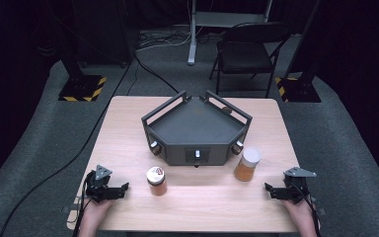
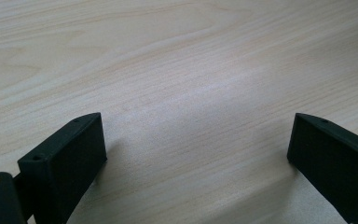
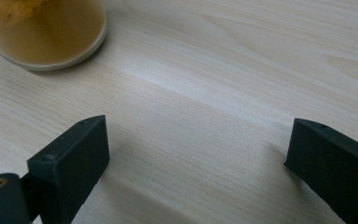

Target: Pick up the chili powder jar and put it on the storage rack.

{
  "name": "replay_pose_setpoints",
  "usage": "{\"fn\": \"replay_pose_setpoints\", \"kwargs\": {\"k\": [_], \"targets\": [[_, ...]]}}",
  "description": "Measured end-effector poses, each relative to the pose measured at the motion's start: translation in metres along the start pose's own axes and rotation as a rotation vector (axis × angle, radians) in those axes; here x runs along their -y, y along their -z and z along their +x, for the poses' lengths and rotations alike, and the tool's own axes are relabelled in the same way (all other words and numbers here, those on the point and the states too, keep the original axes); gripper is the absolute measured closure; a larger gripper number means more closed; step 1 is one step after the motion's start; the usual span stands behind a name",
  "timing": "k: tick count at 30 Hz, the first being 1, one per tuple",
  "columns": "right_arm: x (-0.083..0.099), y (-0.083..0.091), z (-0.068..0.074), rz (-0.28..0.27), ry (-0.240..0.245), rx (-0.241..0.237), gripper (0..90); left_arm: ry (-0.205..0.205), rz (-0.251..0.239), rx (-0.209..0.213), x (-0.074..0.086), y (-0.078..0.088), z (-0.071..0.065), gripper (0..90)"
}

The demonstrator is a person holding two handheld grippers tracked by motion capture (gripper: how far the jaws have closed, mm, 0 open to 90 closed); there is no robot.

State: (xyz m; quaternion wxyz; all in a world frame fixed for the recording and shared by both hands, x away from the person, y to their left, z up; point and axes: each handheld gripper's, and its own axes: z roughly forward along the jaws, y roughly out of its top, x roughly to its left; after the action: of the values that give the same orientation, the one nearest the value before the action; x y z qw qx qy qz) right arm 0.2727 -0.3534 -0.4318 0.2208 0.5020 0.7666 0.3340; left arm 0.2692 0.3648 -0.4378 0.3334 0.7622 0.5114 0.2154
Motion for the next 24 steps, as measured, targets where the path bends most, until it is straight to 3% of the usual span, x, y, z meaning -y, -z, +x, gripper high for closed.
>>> {"fn": "replay_pose_setpoints", "kwargs": {"k": [14, 24], "targets": [[0.0, 0.0, 0.0, 0.0, 0.0, 0.0, 4.7, -0.01, -0.004, 0.012, 0.002, 0.002, 0.002, 6.2], [0.0, 0.0, 0.0, 0.0, -0.001, 0.0, 4.7, 0.024, -0.033, 0.03, 0.009, 0.009, 0.013, 6.2]]}}
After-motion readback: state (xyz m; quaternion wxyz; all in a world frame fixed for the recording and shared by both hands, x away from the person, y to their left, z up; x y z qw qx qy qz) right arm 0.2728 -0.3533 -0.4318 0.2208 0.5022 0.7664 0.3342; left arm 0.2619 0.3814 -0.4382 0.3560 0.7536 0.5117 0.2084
